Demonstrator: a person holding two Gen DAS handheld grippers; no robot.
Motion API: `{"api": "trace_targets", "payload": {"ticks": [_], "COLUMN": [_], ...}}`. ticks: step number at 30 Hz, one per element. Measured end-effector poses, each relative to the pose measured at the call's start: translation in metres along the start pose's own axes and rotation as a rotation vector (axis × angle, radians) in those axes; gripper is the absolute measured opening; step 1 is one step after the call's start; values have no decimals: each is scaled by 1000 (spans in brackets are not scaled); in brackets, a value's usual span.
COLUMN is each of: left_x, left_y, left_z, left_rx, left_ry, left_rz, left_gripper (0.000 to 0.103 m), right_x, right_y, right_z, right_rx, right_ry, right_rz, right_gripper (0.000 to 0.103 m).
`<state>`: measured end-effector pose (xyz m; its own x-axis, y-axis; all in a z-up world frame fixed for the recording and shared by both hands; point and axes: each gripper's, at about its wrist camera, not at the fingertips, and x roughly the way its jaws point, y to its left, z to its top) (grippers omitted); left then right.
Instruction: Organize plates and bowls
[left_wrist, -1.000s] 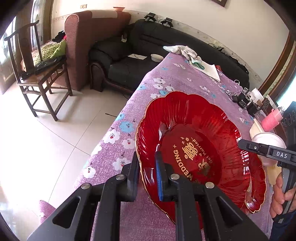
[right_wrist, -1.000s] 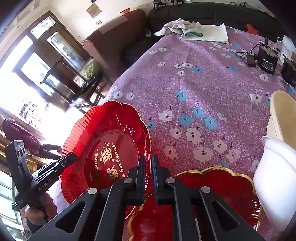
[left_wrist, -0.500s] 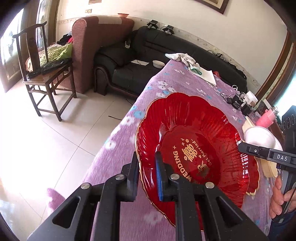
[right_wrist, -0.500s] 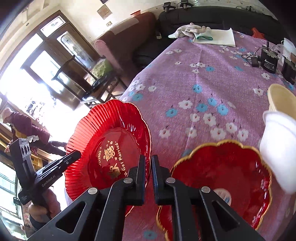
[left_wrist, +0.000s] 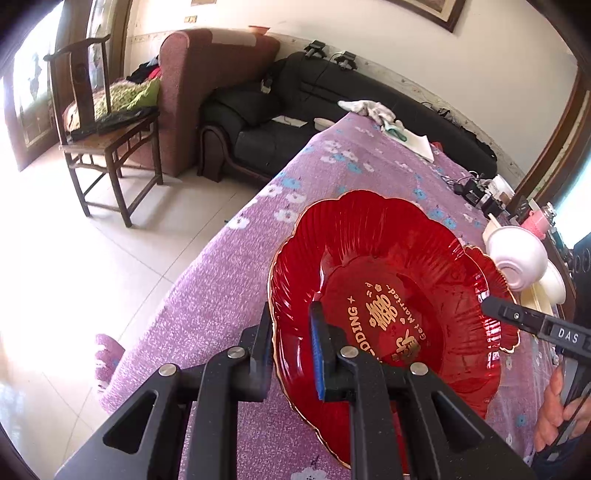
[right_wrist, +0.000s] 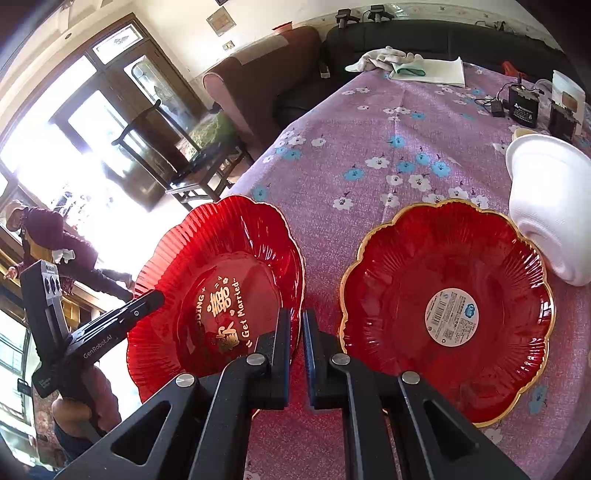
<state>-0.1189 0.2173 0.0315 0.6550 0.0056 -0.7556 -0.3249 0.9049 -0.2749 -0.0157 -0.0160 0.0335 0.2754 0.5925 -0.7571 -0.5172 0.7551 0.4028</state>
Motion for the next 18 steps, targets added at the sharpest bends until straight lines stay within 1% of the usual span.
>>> {"api": "trace_targets", "payload": {"ticks": [4,5,6,13,17,18], "left_x": [0,-1,-2,-4,-8,-10], "left_y": [2,1,1,-3,0,2], "left_z": [-4,-4,-5,-6,-9,-9], "left_rx": [-8,-5,-1,10,3,-2], "left_ry": [-10,-14,-14,-16,-26,-30], "left_rz": [4,8,14,21,43,46], "left_gripper": [15,16,17,20,31,32], "right_x": [6,6,5,-11,-30,-35], "right_y": [-2,-2,-3,-10,-11,-11], "right_z": [0,1,1,-3,-7,-8], "right_rx": [-9,-12,-12,-1,-4,-7], "right_ry": [6,7,5,-36,-85,-98], "right_rz": [3,3,3,11,33,37], "right_gripper": [9,10,10,10,10,10]}}
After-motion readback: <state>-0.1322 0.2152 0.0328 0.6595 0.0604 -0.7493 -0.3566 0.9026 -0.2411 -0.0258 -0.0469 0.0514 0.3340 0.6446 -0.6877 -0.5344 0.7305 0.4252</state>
